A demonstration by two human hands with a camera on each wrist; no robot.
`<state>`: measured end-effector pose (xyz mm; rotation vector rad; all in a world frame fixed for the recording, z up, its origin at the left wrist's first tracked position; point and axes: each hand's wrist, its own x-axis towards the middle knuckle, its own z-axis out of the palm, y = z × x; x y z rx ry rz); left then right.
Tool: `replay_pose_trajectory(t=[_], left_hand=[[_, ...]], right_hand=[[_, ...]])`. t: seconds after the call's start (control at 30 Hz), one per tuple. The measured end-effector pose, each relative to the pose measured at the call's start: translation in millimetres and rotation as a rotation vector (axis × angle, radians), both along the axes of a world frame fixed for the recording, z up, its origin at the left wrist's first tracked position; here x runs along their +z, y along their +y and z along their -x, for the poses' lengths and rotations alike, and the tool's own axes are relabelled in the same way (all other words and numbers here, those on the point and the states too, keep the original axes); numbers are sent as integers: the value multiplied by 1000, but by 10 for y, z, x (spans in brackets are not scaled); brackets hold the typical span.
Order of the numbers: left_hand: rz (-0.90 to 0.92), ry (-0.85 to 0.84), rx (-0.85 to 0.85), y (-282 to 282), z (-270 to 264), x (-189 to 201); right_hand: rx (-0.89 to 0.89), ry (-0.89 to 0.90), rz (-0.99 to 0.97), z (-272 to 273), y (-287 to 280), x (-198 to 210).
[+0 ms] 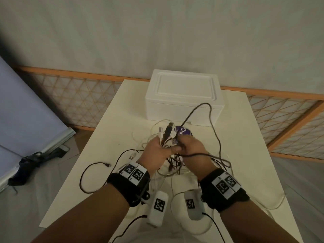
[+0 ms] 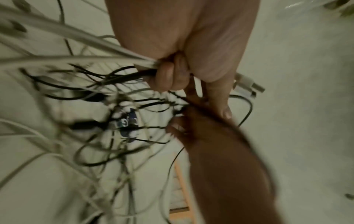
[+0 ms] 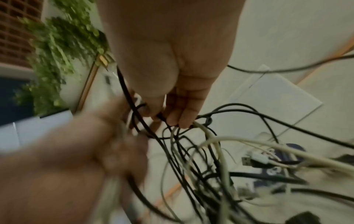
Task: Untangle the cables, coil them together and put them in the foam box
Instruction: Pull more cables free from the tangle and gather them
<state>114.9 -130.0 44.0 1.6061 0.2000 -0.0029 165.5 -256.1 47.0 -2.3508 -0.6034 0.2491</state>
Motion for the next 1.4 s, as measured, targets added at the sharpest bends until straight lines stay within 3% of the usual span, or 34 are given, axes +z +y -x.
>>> replay_pose_trajectory(t=[0.1,0.17,0.23,0.33,0.47,0.57,0.67,0.73,0.8,0.9,0.97,1.03,1.13,1.23,1.4], left_hand=[[-132,87,2,84,-5,-142],[-156,107,24,134,-28,-180],[-179,87,5,144,-42,-143],[-213,79,-22,150,-74,-62],[-66,74,45,151,-87,18],[-3,76,88,139,-73,51],[-51,68,6,135,-49,113],[-113,84,-100,180,-26,164],[-286,95,-188,281,-41,159],[-546,100,-141,444,-117,73],[-477,76,75,469,-137,46],[-252,55,220,426,-117,85],[131,135,91,305,-67,151],[76,85,-50,194,-32,254],[-71,-107,43,146,4,446]], right_hand=[[-97,-60,-296,89,-45,92],[-62,71,-373,158,-61,95],[-9,140,-351,142,-80,57],[16,64,-341,78,-99,64],[-58,56,-322,17,-102,50],[-96,146,-309,9,-72,-18],[-98,235,-416,34,-61,-38],[-94,306,-458,37,-82,-38],[-72,347,-476,47,-117,-13],[-42,386,-503,46,-167,-1],[-43,352,-466,28,-171,-14],[-27,155,-300,-27,-148,-41],[44,-6,-196,-2,-50,-5],[99,-29,-162,38,67,-21],[35,-84,45,8,8,-244]])
